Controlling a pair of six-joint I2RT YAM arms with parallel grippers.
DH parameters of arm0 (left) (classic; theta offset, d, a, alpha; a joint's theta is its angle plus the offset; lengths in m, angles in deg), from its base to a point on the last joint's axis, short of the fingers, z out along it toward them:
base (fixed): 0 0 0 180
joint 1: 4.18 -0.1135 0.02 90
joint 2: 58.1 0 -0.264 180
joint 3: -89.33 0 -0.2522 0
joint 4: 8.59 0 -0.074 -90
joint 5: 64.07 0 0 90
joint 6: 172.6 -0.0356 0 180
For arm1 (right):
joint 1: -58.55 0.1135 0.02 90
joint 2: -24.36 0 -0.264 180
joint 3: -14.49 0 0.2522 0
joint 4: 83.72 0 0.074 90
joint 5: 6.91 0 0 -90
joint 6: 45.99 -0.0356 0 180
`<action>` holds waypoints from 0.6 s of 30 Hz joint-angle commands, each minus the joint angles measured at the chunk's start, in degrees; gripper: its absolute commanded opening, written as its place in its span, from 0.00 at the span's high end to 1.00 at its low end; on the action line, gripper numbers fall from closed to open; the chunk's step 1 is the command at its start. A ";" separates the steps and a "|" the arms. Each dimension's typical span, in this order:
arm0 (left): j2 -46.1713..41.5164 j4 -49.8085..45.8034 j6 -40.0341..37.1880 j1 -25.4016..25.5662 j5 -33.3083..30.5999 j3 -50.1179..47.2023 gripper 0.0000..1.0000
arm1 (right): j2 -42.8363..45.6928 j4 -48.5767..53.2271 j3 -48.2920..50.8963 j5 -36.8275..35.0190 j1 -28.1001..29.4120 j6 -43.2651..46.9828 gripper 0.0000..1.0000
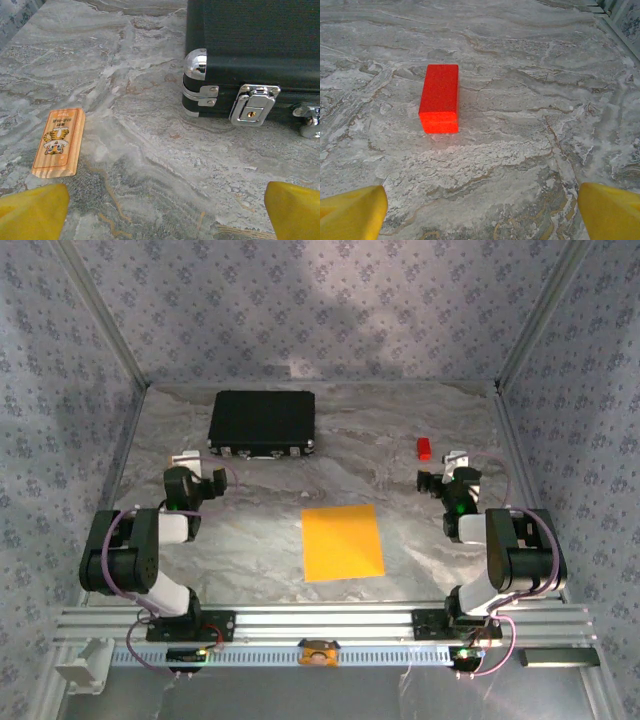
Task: Fold a paper plane with a square sheet of paper (pick it up from the middle)
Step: Move the square sheet of paper to the center of the table.
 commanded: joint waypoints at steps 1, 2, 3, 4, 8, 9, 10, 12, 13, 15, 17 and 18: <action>0.53 2.41 -0.14 -0.31 1.09 1.20 0.00 | 0.06 -0.84 -1.12 0.27 -0.13 -0.72 0.01; 0.52 2.33 -0.15 -0.27 1.11 1.21 0.00 | 0.04 -0.84 -1.11 0.28 -0.15 -0.72 0.01; 0.53 2.34 -0.15 -0.28 1.18 1.19 0.00 | 0.00 -0.84 -1.11 0.33 -0.15 -0.73 0.01; 0.56 2.33 -0.18 -0.32 1.16 1.21 0.00 | 0.02 -0.76 -1.26 0.40 -0.19 -0.72 0.01; 0.56 2.34 -0.11 -0.24 1.13 1.17 0.00 | 0.01 -0.67 -1.26 0.59 -0.32 -0.81 0.01; 0.51 2.33 -0.08 -0.30 1.16 1.18 0.00 | 0.02 -0.61 -1.28 0.62 -0.36 -0.81 0.01; 0.50 2.33 -0.11 -0.29 1.13 1.21 0.00 | -0.01 -0.59 -1.28 0.62 -0.36 -0.84 0.01; 0.54 2.33 -0.10 -0.26 1.16 1.20 0.00 | -0.04 -0.58 -1.29 0.68 -0.34 -0.81 0.01; 0.48 2.33 -0.09 -0.31 1.18 1.21 0.00 | -0.06 -0.54 -1.29 0.77 -0.41 -0.86 0.01; 0.48 2.31 0.00 -0.28 1.22 1.29 0.00 | -0.06 -0.58 -1.31 0.88 -0.45 -0.90 0.01; 0.50 2.24 0.00 -0.28 1.22 1.30 0.00 | -0.10 -0.58 -1.29 0.87 -0.44 -0.91 0.01; 0.52 2.24 -0.01 -0.26 1.37 1.27 0.00 | -0.09 -0.58 -1.29 0.86 -0.46 -0.94 0.01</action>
